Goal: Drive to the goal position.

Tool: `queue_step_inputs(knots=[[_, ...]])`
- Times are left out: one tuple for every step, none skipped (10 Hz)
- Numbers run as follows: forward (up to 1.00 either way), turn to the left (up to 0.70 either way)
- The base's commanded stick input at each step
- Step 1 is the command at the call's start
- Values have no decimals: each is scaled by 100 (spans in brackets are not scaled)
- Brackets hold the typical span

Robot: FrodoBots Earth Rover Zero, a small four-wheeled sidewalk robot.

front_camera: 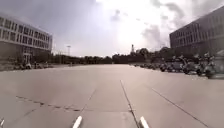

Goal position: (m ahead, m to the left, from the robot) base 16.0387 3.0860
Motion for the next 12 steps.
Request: queue_step_inputs(knots=[[100,1],[100,1],[100,1],[100,2],[100,3],[100,29],[100,23],[100,3],[100,3],[100,2],[100,2],[100,2]])
